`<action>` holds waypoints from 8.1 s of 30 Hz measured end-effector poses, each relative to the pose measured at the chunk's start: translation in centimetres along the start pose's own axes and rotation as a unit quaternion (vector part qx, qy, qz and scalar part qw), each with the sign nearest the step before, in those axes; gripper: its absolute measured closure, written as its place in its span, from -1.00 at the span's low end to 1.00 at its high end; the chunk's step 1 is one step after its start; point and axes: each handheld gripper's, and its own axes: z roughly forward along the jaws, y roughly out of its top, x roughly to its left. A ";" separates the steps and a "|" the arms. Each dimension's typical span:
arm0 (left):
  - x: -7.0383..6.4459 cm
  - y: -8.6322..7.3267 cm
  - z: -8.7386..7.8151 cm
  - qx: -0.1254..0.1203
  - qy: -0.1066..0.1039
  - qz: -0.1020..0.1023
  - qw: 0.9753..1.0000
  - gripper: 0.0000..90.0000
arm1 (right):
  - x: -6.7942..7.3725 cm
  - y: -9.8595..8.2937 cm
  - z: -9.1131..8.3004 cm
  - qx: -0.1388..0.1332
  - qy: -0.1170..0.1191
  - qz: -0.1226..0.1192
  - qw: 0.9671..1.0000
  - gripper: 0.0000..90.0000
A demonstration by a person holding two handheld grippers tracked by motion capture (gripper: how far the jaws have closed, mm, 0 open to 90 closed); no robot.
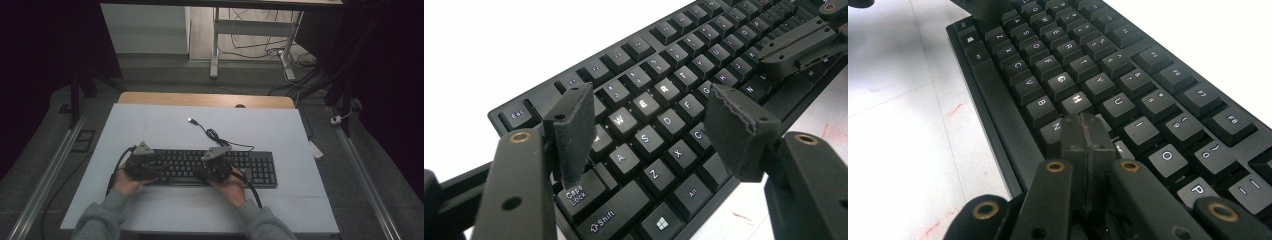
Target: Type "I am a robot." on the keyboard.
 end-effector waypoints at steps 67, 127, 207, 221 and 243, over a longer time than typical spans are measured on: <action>0.2 -0.1 -0.3 -0.008 -0.014 -0.008 1.000 -0.21 | -3.5 -6.1 -10.0 -0.066 -0.077 0.051 0.993 0.09; -4.4 -0.1 1.4 0.042 -0.077 0.112 0.990 0.97 | -3.5 -6.1 -9.5 -0.048 -0.090 0.039 0.994 0.07; -0.2 0.0 -1.4 -0.021 -0.010 -0.002 1.000 -0.12 | -3.5 -7.0 -10.6 -0.067 -0.092 0.037 0.993 0.01; 1.0 -0.3 -1.5 -0.021 0.012 -0.015 1.000 -0.01 | -3.6 -7.0 -10.5 -0.063 -0.093 0.036 0.993 0.01; 1.4 -0.8 0.0 0.037 0.011 0.015 0.999 0.93 | -3.7 -7.1 -10.3 -0.050 -0.097 0.036 0.993 0.01</action>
